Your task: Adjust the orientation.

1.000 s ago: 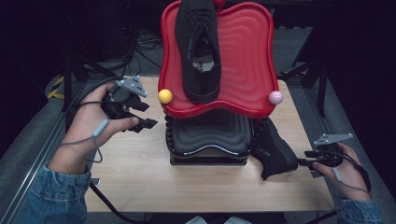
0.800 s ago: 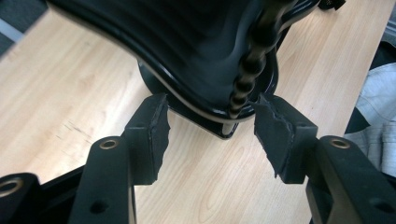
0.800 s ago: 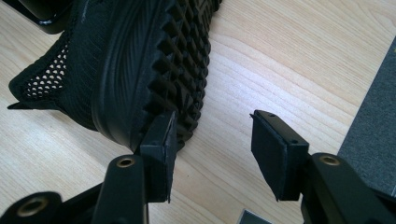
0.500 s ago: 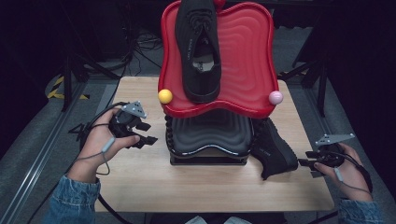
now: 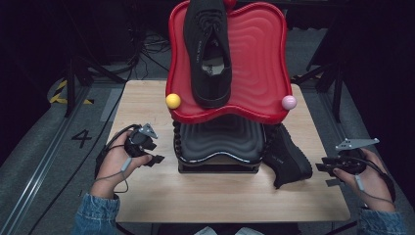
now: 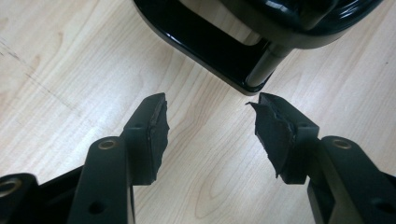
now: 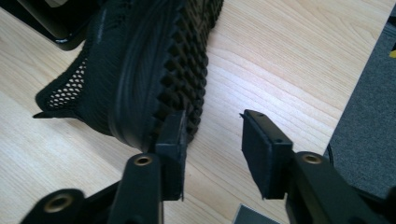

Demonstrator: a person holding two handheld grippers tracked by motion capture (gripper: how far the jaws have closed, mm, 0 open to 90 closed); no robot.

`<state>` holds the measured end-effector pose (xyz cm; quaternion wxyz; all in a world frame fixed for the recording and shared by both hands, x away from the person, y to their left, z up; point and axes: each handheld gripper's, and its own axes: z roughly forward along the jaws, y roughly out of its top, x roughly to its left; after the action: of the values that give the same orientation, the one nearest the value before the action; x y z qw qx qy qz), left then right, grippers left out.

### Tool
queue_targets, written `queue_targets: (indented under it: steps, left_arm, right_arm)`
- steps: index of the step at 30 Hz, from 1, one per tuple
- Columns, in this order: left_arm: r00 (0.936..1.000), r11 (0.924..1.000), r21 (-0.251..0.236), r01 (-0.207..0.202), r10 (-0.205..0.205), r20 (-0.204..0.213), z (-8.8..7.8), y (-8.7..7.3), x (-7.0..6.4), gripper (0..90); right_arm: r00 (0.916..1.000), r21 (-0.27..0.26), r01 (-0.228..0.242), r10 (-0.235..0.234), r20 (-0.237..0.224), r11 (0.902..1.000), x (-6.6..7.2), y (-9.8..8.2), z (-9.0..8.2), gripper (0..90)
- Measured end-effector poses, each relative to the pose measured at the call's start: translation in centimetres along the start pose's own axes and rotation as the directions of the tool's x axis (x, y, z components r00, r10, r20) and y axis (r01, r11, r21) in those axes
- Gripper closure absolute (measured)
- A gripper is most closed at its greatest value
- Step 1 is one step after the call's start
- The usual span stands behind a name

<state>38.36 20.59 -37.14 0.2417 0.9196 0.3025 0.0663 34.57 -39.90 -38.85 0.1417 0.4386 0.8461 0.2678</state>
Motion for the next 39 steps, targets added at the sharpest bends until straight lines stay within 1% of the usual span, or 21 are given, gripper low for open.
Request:
queue_targets:
  steps: [3, 4, 6, 7, 8, 9, 10, 12, 16, 17, 19, 20, 21, 23, 25, 26, 28, 30, 34, 37, 39]
  left_arm:
    - [0.9998, 0.9999, -0.001, 0.012, -0.012, 0.018, 0.3, -0.2, 0.0, 44.5]
    - [0.9998, 0.9999, -0.001, 0.010, -0.010, 0.018, 0.5, -0.3, 0.0, 44.3]
    - [0.9992, 0.9995, 0.011, 0.029, -0.029, 0.025, 0.8, -0.5, -0.1, 43.8]
    - [0.9992, 0.9992, 0.025, 0.032, -0.033, 0.023, 0.9, -0.5, -0.2, 43.7]
    - [0.9992, 0.9986, 0.034, 0.040, -0.040, 0.009, 1.0, -0.5, -0.3, 43.5]
    - [0.9989, 0.9983, 0.034, 0.047, -0.047, 0.007, 0.9, -0.6, -0.3, 43.4]
    - [0.9983, 0.9981, 0.027, 0.055, -0.055, 0.019, 0.9, -0.6, -0.2, 43.4]
    - [0.9977, 0.9978, 0.026, 0.061, -0.062, 0.027, 0.9, -0.8, -0.4, 43.2]
    - [0.9979, 0.9975, 0.039, 0.058, -0.059, 0.028, 1.1, -0.9, -0.5, 42.9]
    - [0.9978, 0.9974, 0.043, 0.058, -0.059, 0.029, 1.1, -0.9, -0.5, 42.9]
    - [0.9981, 0.9973, 0.050, 0.053, -0.054, 0.028, 1.2, -1.0, -0.4, 42.8]
    - [0.9970, 0.9969, 0.045, 0.064, -0.066, 0.039, 1.3, -1.2, -0.4, 42.7]
    - [0.9973, 0.9968, 0.048, 0.063, -0.065, 0.036, 1.3, -1.2, -0.3, 42.7]
    - [0.9965, 0.9957, 0.057, 0.073, -0.075, 0.037, 1.4, -1.4, -0.3, 42.6]
    - [0.9969, 0.9962, 0.055, 0.068, -0.070, 0.036, 1.3, -1.5, -0.1, 42.5]
    - [0.9970, 0.9959, 0.056, 0.071, -0.072, 0.027, 1.2, -1.6, -0.1, 42.5]
    - [0.9961, 0.9955, 0.053, 0.079, -0.081, 0.034, 1.2, -1.6, -0.1, 42.5]
    - [0.9959, 0.9956, 0.050, 0.079, -0.081, 0.040, 1.2, -1.7, -0.1, 42.5]
    - [0.9948, 0.9947, 0.054, 0.088, -0.090, 0.047, 1.1, -1.9, -0.1, 42.5]
    - [0.9942, 0.9944, 0.051, 0.093, -0.096, 0.049, 1.2, -1.8, 0.0, 42.4]
    - [0.9956, 0.9952, 0.051, 0.083, -0.085, 0.039, 1.2, -1.8, 0.0, 42.3]
  right_arm:
    - [0.9999, -0.001, 0.006, -0.006, -0.010, 1.0000, 0.4, 0.4, -0.2, 66.5]
    - [0.9999, -0.003, -0.001, 0.001, -0.015, 1.0000, 0.6, 0.5, -0.2, 68.2]
    - [0.9991, -0.003, -0.021, 0.021, -0.037, 0.9998, 0.9, 0.8, -0.4, 73.5]
    - [0.9980, -0.001, -0.032, 0.032, -0.054, 0.9995, 1.1, 0.9, -0.5, 75.2]
    - [0.9974, 0.007, -0.041, 0.042, -0.059, 0.9991, 1.3, 1.1, -0.6, 77.9]
    - [0.9978, 0.001, -0.031, 0.031, -0.058, 0.9995, 1.4, 1.2, -0.6, 80.6]
    - [0.9975, 0.000, -0.036, 0.036, -0.061, 0.9993, 1.6, 1.4, -0.7, 83.5]
    - [0.9976, -0.012, -0.023, 0.023, -0.065, 0.9997, 1.9, 1.9, -0.7, 90.0]
    - [0.9958, -0.027, 0.002, -0.004, -0.092, 0.9996, 2.7, 3.3, -0.2, 90.0]
    - [0.9958, -0.027, 0.002, -0.004, -0.092, 0.9996, 2.7, 3.3, -0.2, 90.0]
    - [0.9952, -0.012, 0.024, -0.025, -0.095, 0.9997, 3.2, 4.2, 0.1, 90.0]
    - [0.9950, -0.012, 0.034, -0.035, -0.093, 0.9993, 3.4, 4.5, 0.4, 90.0]
    - [0.9945, -0.009, 0.052, -0.052, -0.090, 0.9986, 3.6, 5.0, 0.6, 90.0]
    - [0.9934, 0.018, 0.074, -0.072, -0.090, 0.9971, 4.0, 5.8, 1.2, 90.0]
    - [0.9919, 0.029, 0.097, -0.094, -0.085, 0.9949, 4.2, 6.4, 1.7, 90.0]
    - [0.9917, 0.036, 0.101, -0.098, -0.083, 0.9942, 4.3, 6.7, 1.9, 90.0]
    - [0.9908, 0.047, 0.118, -0.114, -0.072, 0.9919, 4.4, 7.2, 2.2, 90.0]
    - [0.9912, 0.057, 0.117, -0.113, -0.069, 0.9915, 4.4, 7.4, 2.3, 90.0]
    - [0.9915, 0.080, 0.126, -0.123, -0.043, 0.9887, 4.1, 7.8, 2.5, 90.0]
    - [0.9909, 0.097, 0.131, -0.127, -0.046, 0.9867, 4.2, 8.0, 2.7, 90.0]
    - [0.9906, 0.113, 0.133, -0.128, -0.049, 0.9847, 4.2, 8.0, 2.9, 90.0]
